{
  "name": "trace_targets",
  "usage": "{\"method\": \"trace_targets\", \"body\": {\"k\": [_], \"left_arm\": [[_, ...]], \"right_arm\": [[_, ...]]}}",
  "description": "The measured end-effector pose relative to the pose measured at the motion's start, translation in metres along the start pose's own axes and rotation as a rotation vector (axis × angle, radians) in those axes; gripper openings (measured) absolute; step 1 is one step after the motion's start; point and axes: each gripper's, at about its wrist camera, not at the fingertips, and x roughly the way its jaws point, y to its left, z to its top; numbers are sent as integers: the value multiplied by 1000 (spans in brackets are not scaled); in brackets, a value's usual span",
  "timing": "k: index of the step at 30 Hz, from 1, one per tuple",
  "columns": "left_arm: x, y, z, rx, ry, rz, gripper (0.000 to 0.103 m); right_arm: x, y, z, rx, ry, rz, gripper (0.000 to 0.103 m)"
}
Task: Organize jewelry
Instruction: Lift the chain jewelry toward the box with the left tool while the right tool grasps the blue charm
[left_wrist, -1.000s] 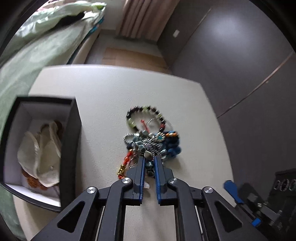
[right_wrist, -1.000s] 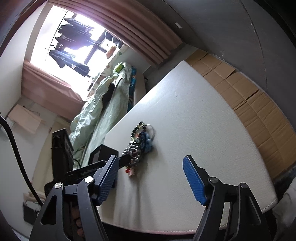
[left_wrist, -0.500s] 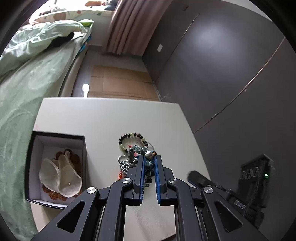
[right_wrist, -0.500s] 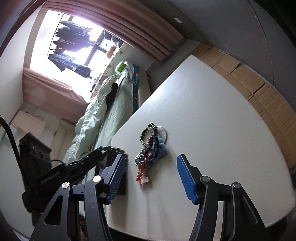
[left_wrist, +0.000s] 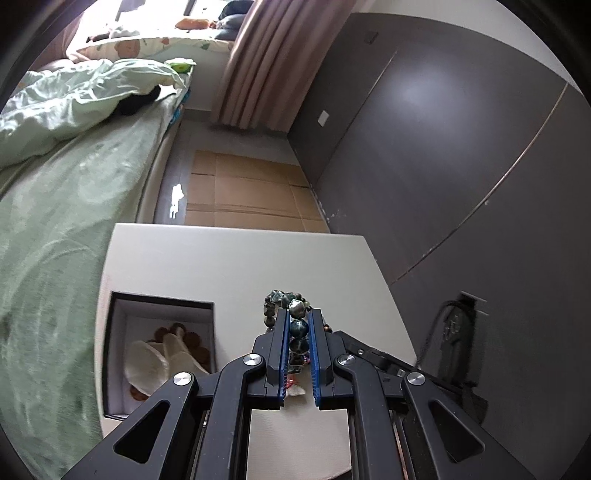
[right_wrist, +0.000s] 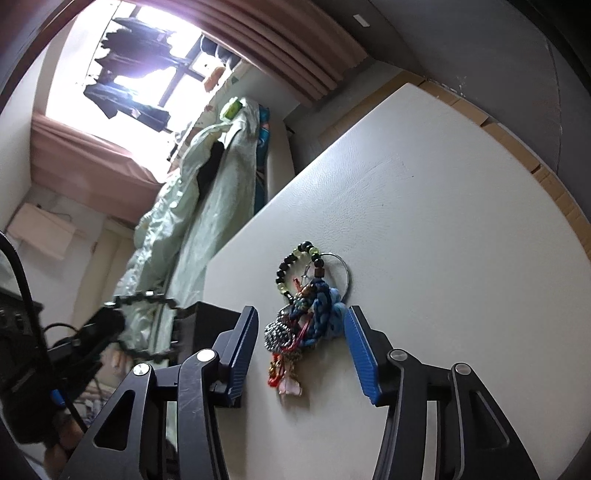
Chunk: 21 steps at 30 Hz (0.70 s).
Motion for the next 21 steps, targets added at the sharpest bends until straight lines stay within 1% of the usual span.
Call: {"method": "trace_targets", "body": {"k": [4, 6, 7, 8, 9, 10, 11, 12, 13, 15, 17, 21], "left_arm": [[-9, 10, 2, -10, -15, 19, 10], [-14, 16, 4, -17, -17, 26, 10], [-16, 19, 5, -18, -19, 29, 10], [-17, 19, 5, -17, -20, 32, 10], [-18, 21, 5, -11, -20, 40, 10], [-19, 21, 5, -8, -18, 46, 10], [-19, 24, 4, -8, -13, 53, 10], [-19, 26, 3, -10, -10, 56, 10], [-20, 28, 2, -14, -7, 60, 10], [-22, 33, 2, -19, -12, 72, 10], [-27, 37, 1, -27, -23, 77, 10], [-34, 44, -1, -32, -39, 91, 10]], "right_arm": [[14, 4, 4, -8, 25, -48, 51], [23, 5, 5, -11, 40, -87, 51], [26, 4, 4, -3, 43, -101, 49], [26, 3, 4, 4, 33, -110, 42], [27, 3, 3, 6, 38, -125, 38], [29, 3, 1, 7, 46, -139, 24], [30, 1, 0, 17, 48, -140, 17], [29, 1, -1, 27, 41, -135, 14], [26, 3, -2, 20, 34, -147, 2], [18, 11, -5, 1, 5, -125, 2], [13, 18, -7, -20, -12, -123, 2], [2, 27, -10, -32, -37, -86, 2]]}}
